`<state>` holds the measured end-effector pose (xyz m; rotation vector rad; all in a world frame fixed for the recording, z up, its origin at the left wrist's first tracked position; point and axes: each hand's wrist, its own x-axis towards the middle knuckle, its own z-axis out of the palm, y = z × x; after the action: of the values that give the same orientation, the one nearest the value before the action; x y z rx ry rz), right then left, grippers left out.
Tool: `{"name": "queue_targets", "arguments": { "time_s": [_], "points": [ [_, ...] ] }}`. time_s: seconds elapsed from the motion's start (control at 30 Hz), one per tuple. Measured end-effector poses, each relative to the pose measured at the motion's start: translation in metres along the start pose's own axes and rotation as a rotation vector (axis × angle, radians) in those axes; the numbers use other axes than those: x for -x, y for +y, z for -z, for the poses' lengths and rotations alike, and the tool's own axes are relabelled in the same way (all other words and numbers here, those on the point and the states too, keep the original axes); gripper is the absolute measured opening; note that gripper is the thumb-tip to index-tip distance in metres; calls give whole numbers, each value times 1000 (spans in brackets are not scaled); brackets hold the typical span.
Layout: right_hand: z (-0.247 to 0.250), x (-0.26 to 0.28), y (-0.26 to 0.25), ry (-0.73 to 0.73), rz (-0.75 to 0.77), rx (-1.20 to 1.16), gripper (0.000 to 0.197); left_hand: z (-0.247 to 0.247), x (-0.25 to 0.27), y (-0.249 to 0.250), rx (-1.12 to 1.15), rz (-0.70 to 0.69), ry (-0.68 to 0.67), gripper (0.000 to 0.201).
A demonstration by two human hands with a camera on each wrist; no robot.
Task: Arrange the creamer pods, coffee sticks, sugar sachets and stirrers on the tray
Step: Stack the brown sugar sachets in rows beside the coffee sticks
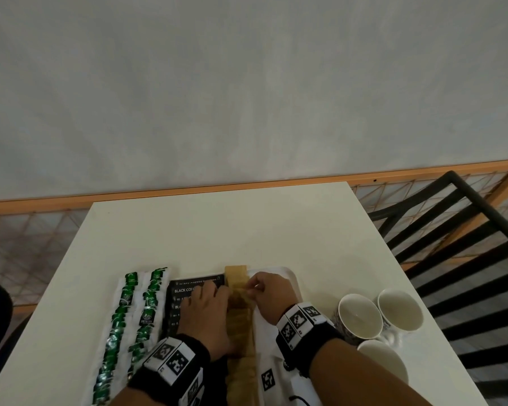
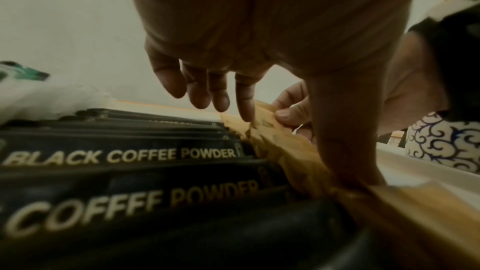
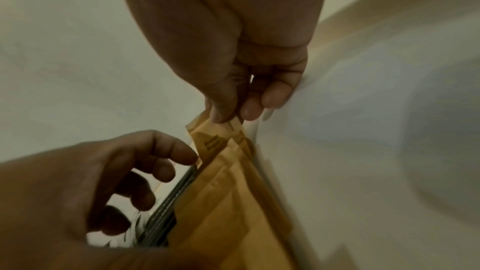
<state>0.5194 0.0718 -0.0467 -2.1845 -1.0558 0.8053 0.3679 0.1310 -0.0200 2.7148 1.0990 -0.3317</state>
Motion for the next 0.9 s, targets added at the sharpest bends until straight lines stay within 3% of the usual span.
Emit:
{"name": "queue_targets", "arguments": {
  "time_s": [0.13, 0.23, 0.33, 0.4, 0.63, 0.8, 0.9],
  "points": [
    [-2, -1, -5, -29, -10, -1, 11, 0, 29, 3, 57, 37, 147, 65],
    [-3, -1, -4, -29, -21, -48, 10, -23, 56, 10, 12, -47, 222, 56],
    [-2, 0, -6, -39, -9, -21, 16, -68, 74, 18, -119, -214, 439, 38],
    [-3, 0, -7, -44, 2, 15, 24, -95, 77, 19, -236, -282, 545, 37],
    [-2, -2, -12, -104, 0, 37, 9, -114, 73, 17, -269, -303, 562, 39],
    [-4, -1, -11, -70, 9, 77, 10, -120, 71, 16, -304, -285, 640, 40],
    [-4, 1, -10, -38, -19, 5, 9, -124, 74, 15, -325, -249, 598, 41]
  ]
}}
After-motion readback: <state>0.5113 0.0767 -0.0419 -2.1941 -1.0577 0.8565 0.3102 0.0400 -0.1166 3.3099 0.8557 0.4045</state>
